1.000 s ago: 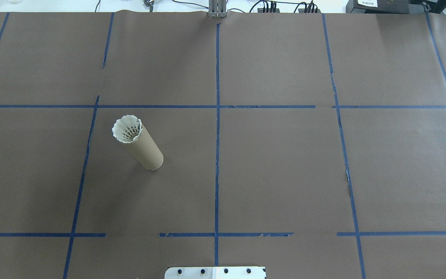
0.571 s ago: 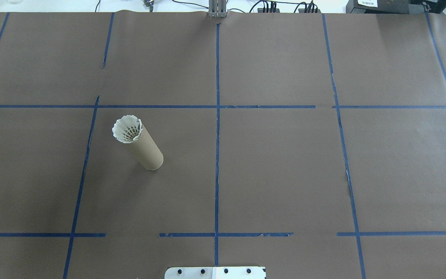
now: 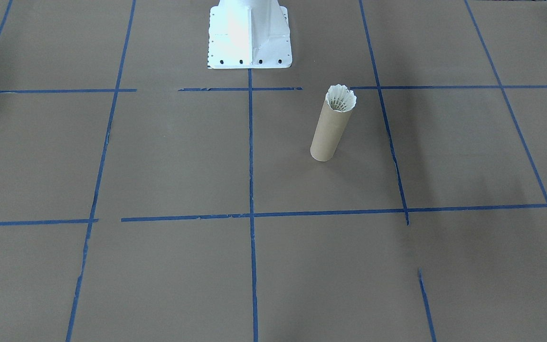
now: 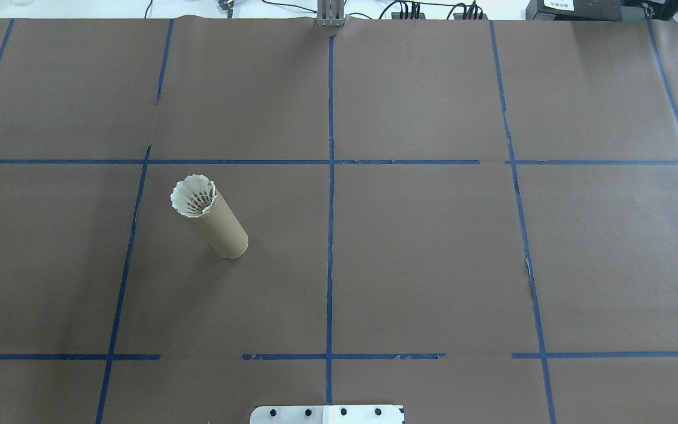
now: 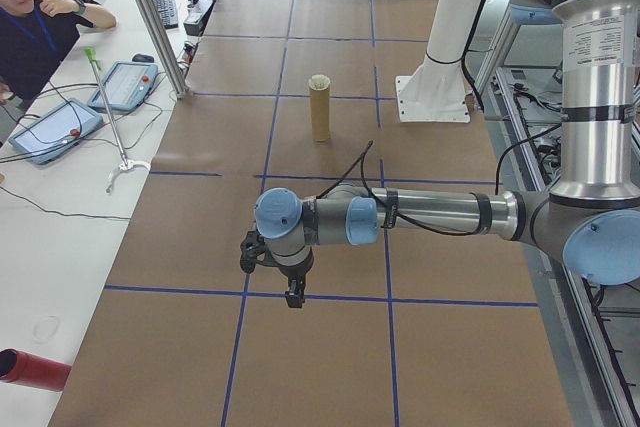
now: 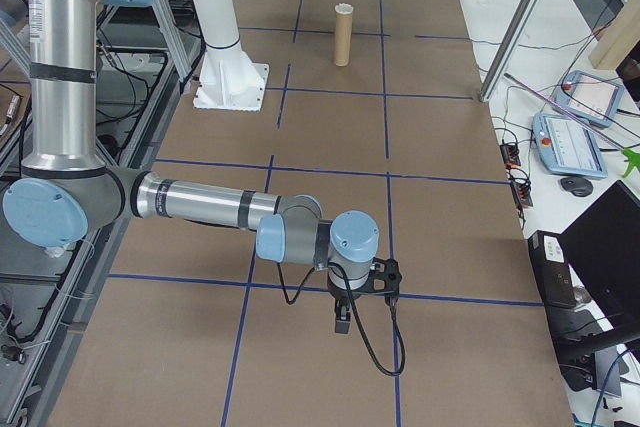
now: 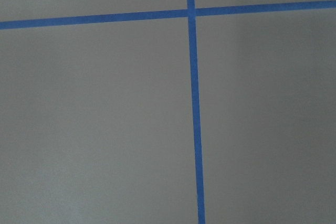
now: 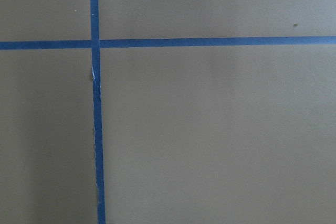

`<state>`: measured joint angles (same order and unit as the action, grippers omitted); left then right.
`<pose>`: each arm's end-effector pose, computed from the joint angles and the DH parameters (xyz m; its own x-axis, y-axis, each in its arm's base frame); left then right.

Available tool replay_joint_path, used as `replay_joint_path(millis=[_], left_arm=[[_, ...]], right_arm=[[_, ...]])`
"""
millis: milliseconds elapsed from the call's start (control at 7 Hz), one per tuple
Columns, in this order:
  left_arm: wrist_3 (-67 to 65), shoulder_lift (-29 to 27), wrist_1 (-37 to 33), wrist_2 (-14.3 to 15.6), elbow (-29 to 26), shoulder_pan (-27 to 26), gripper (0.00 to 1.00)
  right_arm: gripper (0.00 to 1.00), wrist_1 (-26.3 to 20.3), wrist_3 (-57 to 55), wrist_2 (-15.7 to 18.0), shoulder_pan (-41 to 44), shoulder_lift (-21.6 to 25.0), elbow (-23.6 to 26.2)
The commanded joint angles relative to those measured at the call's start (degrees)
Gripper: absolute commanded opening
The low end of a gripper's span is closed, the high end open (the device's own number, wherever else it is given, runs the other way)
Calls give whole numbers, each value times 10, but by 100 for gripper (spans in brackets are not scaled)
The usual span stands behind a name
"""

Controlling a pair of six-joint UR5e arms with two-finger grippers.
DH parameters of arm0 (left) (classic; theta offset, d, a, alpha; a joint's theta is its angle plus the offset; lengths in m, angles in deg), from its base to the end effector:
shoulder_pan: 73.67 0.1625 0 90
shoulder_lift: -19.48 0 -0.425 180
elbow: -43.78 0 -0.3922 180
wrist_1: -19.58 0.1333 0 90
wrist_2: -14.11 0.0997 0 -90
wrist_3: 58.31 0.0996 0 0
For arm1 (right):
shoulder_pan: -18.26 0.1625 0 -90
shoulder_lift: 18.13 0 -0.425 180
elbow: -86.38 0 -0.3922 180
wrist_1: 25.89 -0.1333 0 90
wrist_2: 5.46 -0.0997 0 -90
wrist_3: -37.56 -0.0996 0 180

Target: Collect badminton balls into bucket

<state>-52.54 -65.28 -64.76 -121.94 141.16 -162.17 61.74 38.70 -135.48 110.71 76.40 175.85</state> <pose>-0.0498 -0.4498 0.6462 0.6888 0.0744 -0.7211 -0.0959 0.9953 0.0112 0.0886 -0.4497 0.7016 0.7645 0.0430 0.6432 -0.0275 0.9990 -0.0341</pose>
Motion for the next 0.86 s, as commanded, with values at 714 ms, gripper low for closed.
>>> replay_joint_path(millis=[714], left_arm=[[-2, -11, 8, 10, 16, -5, 100]], right_arm=[[100, 0, 0, 0, 0, 0, 0]])
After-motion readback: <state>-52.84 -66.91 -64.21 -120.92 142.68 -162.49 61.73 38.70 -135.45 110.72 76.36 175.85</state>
